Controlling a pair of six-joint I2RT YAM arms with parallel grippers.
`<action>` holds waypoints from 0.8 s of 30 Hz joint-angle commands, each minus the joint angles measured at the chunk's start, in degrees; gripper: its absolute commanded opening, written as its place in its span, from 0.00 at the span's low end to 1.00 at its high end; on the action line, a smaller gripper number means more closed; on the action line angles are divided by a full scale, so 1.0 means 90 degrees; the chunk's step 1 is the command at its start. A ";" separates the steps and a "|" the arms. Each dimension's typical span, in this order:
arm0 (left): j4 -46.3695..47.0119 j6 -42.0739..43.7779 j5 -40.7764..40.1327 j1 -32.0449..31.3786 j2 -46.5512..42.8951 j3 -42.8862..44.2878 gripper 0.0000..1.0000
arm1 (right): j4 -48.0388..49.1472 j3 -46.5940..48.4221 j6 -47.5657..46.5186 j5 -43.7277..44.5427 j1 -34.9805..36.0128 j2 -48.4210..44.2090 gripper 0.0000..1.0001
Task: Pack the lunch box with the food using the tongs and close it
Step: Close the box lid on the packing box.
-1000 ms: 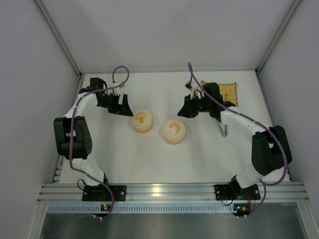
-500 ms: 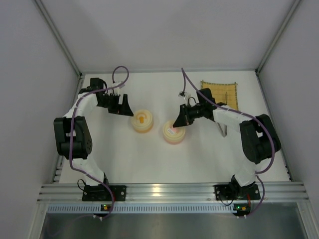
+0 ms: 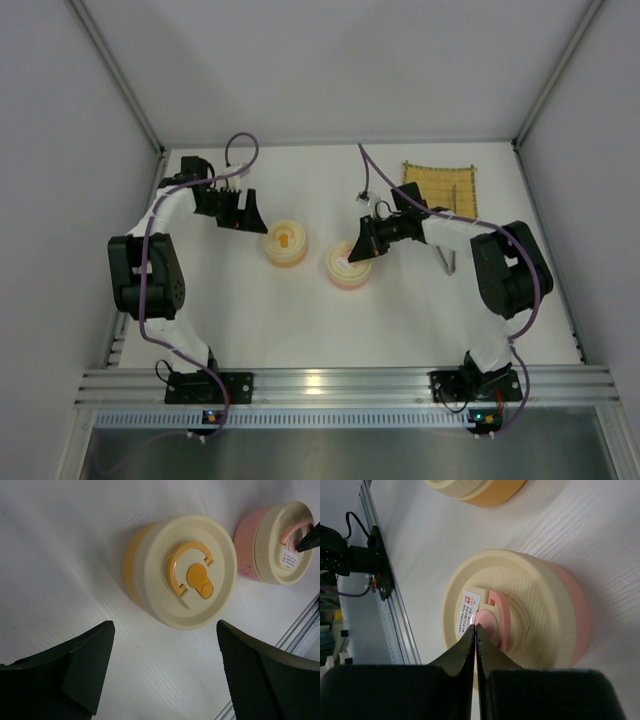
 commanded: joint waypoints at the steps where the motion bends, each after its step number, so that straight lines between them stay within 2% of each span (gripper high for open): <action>1: 0.0149 0.0105 0.0087 0.0017 0.0088 0.0189 0.88 | -0.0274 0.0147 -0.0333 -0.0041 -0.0161 0.0019 0.00; 4: 0.0188 0.0076 0.0088 0.0017 0.0137 0.0287 0.88 | -0.0264 0.0196 -0.0332 -0.0539 -0.0220 -0.0166 0.06; 5: 0.0188 0.0076 0.0068 0.0017 0.0157 0.0374 0.88 | -0.0284 0.0216 -0.0362 -0.0666 -0.0239 -0.0215 0.11; 8: 0.0159 0.0057 0.0039 0.0017 0.0254 0.0579 0.87 | -0.0342 0.0372 -0.0440 -0.0658 -0.0259 -0.0382 0.16; 20: 0.0110 0.0086 0.0039 0.0017 0.0235 0.0639 0.87 | -0.0928 0.0538 -0.0850 -0.0423 -0.0366 0.0028 0.17; 22: 0.0090 0.0095 0.0048 0.0017 0.0255 0.0726 0.88 | -0.0928 0.0577 -0.0889 -0.0472 -0.0376 -0.0137 0.22; 23: 0.0081 0.0096 0.0058 0.0017 0.0274 0.0775 0.88 | -0.0899 0.0684 -0.0899 -0.0491 -0.0386 -0.0196 0.29; 24: 0.0051 0.0105 0.0068 0.0017 0.0303 0.0853 0.88 | -0.0889 0.0772 -0.0899 -0.0482 -0.0396 -0.0245 0.32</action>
